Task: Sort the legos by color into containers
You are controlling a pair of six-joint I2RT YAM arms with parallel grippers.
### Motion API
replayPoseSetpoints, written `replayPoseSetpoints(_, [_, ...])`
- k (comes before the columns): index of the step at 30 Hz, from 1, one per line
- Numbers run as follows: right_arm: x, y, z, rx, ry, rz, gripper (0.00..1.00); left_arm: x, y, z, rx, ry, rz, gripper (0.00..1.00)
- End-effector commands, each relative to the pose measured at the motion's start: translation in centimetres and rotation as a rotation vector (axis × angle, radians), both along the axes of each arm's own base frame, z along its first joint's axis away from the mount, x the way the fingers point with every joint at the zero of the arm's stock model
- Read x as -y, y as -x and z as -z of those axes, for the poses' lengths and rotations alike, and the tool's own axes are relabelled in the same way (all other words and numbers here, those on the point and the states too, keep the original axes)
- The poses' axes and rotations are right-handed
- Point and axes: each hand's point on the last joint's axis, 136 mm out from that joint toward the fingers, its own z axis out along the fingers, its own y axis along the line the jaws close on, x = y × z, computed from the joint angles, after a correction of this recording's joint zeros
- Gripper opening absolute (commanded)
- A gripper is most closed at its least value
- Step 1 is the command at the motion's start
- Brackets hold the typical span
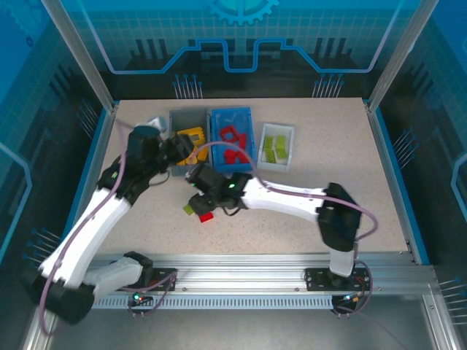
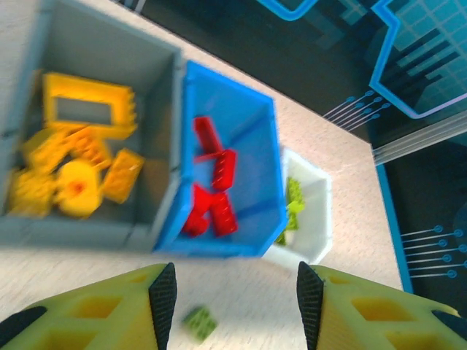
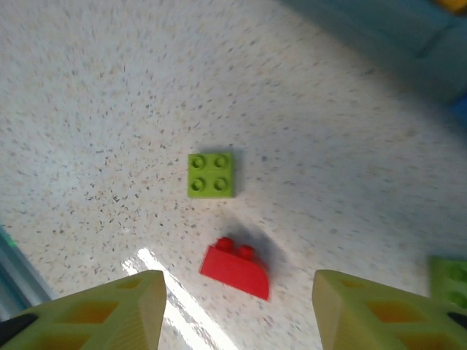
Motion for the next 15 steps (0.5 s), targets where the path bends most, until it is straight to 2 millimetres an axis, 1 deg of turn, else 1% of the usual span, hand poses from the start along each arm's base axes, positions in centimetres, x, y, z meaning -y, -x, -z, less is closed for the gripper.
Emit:
replayPoseSetpoints(1, [-0.7,1.3,3.2,-0.042,0.169,-0.034,0.59,-4.2,7.0,4.5,-0.185,-0.071,-0.106,0.51])
replayPoseSetpoints(4, [-1.9,0.6,5.4,-0.056,0.232,-0.024,0.64,-6.5,11.6,5.2,-0.211,-0.071,-0.160,0.52])
replayPoseSetpoints(7, [-2.6,-0.3,7.2,-0.067,0.278,-0.009,0.66,-8.1,14.7,5.6,-0.215,-0.064,-0.201,0.53])
replayPoseSetpoints(8, [-2.9,-0.5,7.6,-0.071,0.279,-0.010,0.66,-8.6,15.3,5.6,-0.211,-0.066,-0.212,0.53])
replayPoseSetpoints(9, [-3.4,-0.7,7.3,-0.068,0.269,-0.015,0.66,-8.9,15.9,5.6,-0.207,-0.069,-0.221,0.53])
replayPoseSetpoints(10, [-3.5,-0.8,8.8,-0.079,0.293,-0.017,0.66,-9.3,16.4,5.5,-0.203,-0.075,-0.228,0.53])
replayPoseSetpoints(13, [-3.9,-1.5,10.0,-0.087,0.319,-0.011,0.63,-9.7,16.9,4.8,-0.193,-0.083,-0.237,0.53])
replayPoseSetpoints(15, [-4.2,-1.9,10.5,-0.089,0.324,-0.007,0.59,-9.8,16.9,4.4,-0.182,-0.084,-0.236,0.53])
